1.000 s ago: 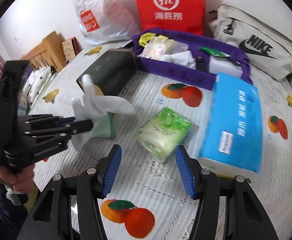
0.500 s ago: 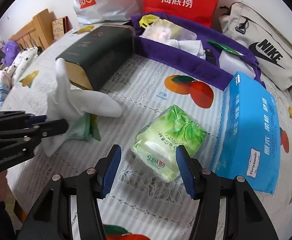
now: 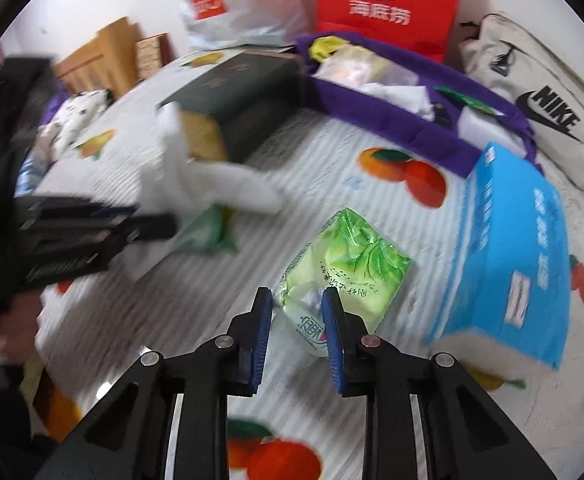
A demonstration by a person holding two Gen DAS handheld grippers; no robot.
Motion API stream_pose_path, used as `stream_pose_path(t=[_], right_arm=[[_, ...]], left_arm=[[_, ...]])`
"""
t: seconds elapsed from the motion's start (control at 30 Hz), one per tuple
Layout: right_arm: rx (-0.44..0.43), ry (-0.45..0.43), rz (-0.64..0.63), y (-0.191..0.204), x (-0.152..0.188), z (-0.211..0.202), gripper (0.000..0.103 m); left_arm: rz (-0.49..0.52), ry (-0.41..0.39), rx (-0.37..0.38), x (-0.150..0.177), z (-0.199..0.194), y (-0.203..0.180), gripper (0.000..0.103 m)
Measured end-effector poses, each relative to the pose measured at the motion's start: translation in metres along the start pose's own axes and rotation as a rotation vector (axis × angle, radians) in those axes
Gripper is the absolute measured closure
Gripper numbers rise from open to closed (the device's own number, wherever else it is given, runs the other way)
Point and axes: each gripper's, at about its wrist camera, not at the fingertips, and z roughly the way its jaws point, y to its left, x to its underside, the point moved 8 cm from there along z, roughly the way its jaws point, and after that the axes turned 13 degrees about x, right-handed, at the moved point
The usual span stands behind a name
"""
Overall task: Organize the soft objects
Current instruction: 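Lift the white gloves with the left while the right grasps the green tissue pack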
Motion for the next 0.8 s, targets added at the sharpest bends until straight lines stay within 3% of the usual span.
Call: stream_pose_path(t=[0.17,0.27,0.33,0.43,0.6,0.8], right_arm=[[-0.063,-0.003,-0.041,0.010,0.022,-0.023,0.074],[-0.048,-0.021,-0.031,0.008,0.030,-0.032,0.068],[-0.029,-0.026,-0.015,0.003,0.034,-0.037,0.054],[-0.004,-0.043,0.039,-0.007,0.035,-0.041,0.038],[-0.030,-0.024,0.165,-0.013,0.029,-0.029,0.036],[0.005,-0.005,0.200,-0.002,0.022,-0.007,0.030]], left_arm=[[0.004,-0.001,-0.004,0.001,0.000,-0.002,0.086],[0.015,0.000,-0.005,0.003,0.000,-0.007,0.079],[0.021,0.000,0.009,0.006,0.001,-0.011,0.070],[0.029,-0.005,0.009,0.008,0.001,-0.014,0.068],[0.016,-0.005,0.004,0.010,-0.003,-0.013,0.067],[0.042,-0.008,-0.029,0.014,-0.010,-0.010,0.046]])
